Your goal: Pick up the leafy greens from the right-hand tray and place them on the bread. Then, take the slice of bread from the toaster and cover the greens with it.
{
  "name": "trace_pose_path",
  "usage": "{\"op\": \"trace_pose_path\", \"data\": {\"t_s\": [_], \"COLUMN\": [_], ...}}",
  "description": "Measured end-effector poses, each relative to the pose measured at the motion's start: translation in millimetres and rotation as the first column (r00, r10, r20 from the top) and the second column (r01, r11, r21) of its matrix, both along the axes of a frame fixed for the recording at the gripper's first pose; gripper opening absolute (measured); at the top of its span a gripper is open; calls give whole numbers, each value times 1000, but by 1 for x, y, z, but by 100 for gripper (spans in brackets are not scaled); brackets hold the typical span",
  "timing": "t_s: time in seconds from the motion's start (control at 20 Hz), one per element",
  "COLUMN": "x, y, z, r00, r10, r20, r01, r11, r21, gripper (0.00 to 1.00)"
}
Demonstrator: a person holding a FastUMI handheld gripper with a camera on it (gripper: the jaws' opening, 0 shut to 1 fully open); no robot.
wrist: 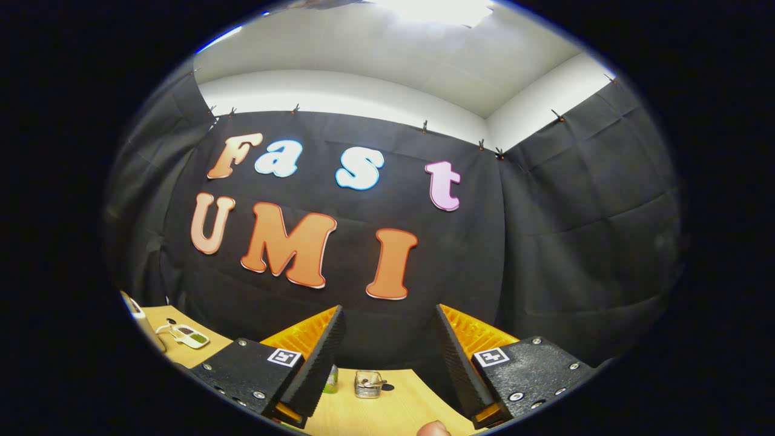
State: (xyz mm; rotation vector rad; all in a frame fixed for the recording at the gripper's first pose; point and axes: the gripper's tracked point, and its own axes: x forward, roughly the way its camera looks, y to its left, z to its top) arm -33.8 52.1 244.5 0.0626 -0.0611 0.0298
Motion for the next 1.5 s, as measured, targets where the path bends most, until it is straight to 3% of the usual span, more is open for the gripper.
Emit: {"op": "trace_pose_path", "data": {"t_s": [0.2, 0.5, 0.75, 1.0, 1.15, 1.5], "x": [-4, -4, -7, -24, -36, -76], "y": [25, 65, 87, 104, 113, 148], "z": [31, 41, 20, -44, -97, -198], "r00": [999, 997, 994, 972, 938, 797], "r10": [46, 70, 73, 96, 128, 233], "r20": [-5, -25, -85, -214, -321, -557], "r01": [-46, -69, -73, -92, -125, -267], "r11": [999, 997, 997, 995, 992, 963], "r21": [24, 37, 11, 31, 30, 20], "gripper": [88, 95, 97, 97, 97, 95]}}
